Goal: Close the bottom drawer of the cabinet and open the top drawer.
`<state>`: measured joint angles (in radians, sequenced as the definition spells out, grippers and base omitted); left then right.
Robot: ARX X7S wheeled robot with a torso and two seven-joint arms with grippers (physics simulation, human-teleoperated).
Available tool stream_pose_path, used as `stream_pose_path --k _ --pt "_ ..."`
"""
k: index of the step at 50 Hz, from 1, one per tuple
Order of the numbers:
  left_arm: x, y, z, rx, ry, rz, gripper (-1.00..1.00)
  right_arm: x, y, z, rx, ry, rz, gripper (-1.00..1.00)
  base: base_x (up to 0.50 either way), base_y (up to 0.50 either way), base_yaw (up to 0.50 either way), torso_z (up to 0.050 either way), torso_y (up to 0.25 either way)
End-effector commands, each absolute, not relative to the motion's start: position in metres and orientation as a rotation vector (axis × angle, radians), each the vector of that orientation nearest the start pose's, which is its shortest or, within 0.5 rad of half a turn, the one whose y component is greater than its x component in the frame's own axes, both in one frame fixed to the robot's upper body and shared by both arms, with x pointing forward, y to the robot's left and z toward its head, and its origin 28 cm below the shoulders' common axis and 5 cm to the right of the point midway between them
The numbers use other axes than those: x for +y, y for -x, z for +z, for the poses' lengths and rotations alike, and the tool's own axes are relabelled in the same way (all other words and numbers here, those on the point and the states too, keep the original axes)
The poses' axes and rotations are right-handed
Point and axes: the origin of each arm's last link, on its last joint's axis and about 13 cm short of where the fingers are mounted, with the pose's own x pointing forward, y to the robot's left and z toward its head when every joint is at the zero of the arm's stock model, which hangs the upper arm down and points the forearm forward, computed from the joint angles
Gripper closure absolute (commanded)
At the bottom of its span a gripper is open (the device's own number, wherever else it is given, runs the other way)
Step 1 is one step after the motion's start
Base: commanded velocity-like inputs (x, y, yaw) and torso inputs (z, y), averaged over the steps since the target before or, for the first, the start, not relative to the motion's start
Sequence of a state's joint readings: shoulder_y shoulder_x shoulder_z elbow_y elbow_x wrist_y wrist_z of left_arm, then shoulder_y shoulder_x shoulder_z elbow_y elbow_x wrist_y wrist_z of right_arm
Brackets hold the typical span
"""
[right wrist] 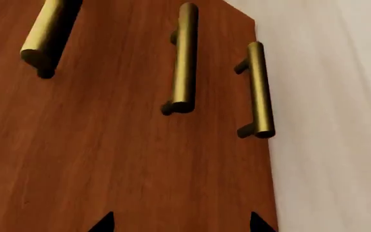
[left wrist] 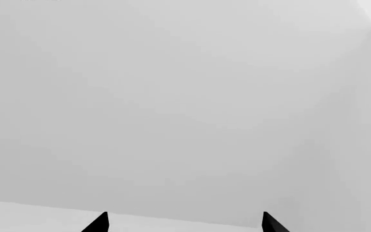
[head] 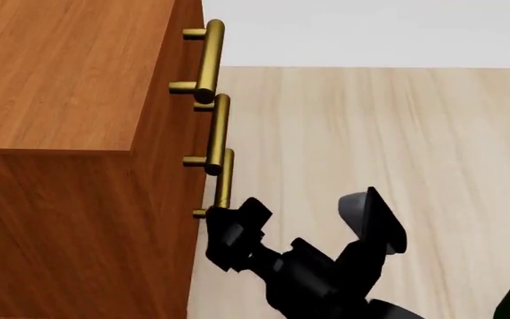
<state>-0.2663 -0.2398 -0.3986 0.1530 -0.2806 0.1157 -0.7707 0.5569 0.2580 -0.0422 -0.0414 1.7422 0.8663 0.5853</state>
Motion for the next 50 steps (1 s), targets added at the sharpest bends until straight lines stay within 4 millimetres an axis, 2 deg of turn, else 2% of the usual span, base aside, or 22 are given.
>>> stream_pose_path --k 1,14,26,36,45,50 --pt "0.337 -0.245 0.139 -0.593 0.279 1.092 -1.0 -0.082 -0.242 0.203 0.39 -0.938 0.575 -1.0 0.0 0.0 0.0 0.0 0.0" --pt "0.336 -0.246 0.139 -0.588 0.274 1.09 -1.0 -0.083 -0.232 0.234 0.258 -0.978 0.604 -1.0 0.0 0.0 0.0 0.0 0.0" --pt "0.336 -0.245 0.139 -0.59 0.275 1.091 -1.0 -0.097 -0.25 0.25 0.187 -1.191 0.596 -1.0 0.0 0.0 0.0 0.0 0.0" --pt "0.336 -0.245 0.139 -0.591 0.274 1.093 -1.0 -0.097 -0.273 0.261 0.217 -1.301 0.662 -1.0 0.0 0.0 0.0 0.0 0.0" --pt "0.336 -0.246 0.139 -0.592 0.271 1.094 -1.0 -0.098 -0.288 0.255 0.285 -1.459 0.664 -1.0 0.0 0.0 0.0 0.0 0.0" --pt "0.336 -0.246 0.139 -0.591 0.266 1.095 -1.0 -0.096 -0.29 0.257 0.28 -1.473 0.671 -1.0 0.0 0.0 0.0 0.0 0.0"
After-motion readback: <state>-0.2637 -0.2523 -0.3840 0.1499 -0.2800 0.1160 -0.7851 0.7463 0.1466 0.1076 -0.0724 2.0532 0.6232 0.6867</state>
